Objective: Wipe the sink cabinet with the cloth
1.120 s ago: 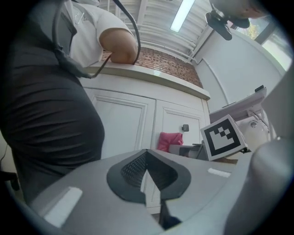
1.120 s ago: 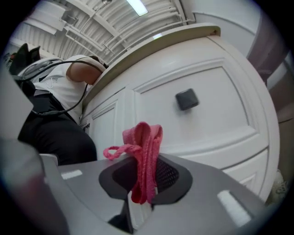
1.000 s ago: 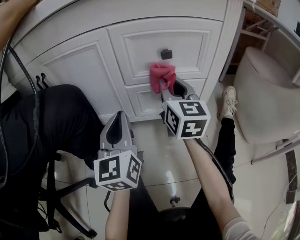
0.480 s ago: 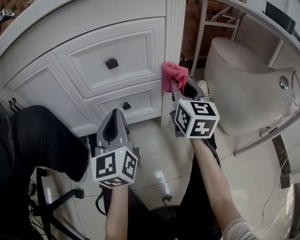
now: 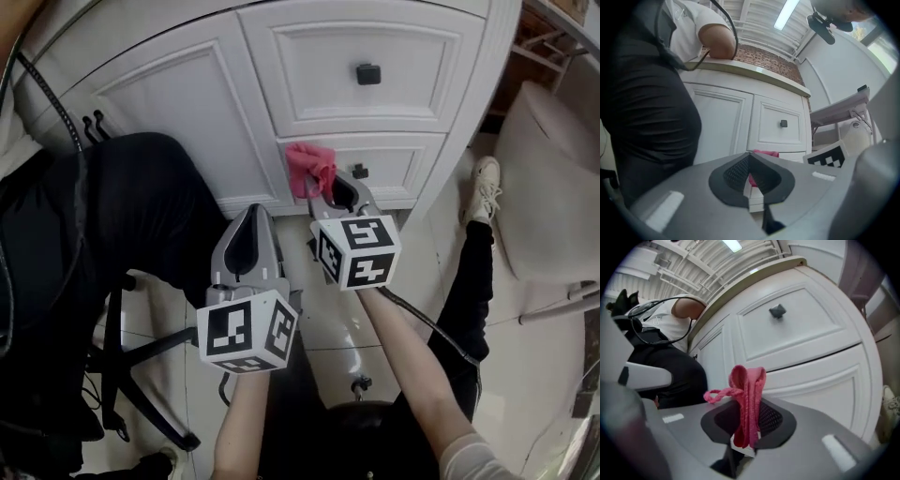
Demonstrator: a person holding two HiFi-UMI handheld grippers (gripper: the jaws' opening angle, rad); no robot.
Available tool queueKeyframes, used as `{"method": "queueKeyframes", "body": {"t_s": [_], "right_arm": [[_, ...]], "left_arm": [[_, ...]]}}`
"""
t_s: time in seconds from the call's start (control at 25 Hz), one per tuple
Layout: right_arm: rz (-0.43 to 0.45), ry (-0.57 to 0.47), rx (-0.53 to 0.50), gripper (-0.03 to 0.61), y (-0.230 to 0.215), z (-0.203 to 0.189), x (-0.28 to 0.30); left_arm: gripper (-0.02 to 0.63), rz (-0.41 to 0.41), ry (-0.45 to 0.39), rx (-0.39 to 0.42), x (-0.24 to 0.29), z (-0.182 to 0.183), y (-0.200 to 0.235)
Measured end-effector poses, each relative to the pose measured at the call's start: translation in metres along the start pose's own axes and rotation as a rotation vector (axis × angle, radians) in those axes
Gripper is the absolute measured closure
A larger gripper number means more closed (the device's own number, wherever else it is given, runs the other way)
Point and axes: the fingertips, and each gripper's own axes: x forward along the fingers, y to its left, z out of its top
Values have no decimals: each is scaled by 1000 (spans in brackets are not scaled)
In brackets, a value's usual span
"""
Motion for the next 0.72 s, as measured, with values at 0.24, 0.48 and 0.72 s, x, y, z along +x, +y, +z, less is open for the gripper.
{"method": "queueKeyframes", "body": {"t_s": [0.24, 0.48, 0.72], "right_arm": [[-1, 40, -23, 512, 22, -20, 33], [-202, -15, 14, 512, -87, 2, -21], [-431, -32, 8, 514, -217, 21, -99]], "left_arm": [[598, 21, 51, 3, -4, -15, 32], [599, -59, 56, 37, 11, -25, -16], [598, -129, 82, 11, 36, -50, -73]]}}
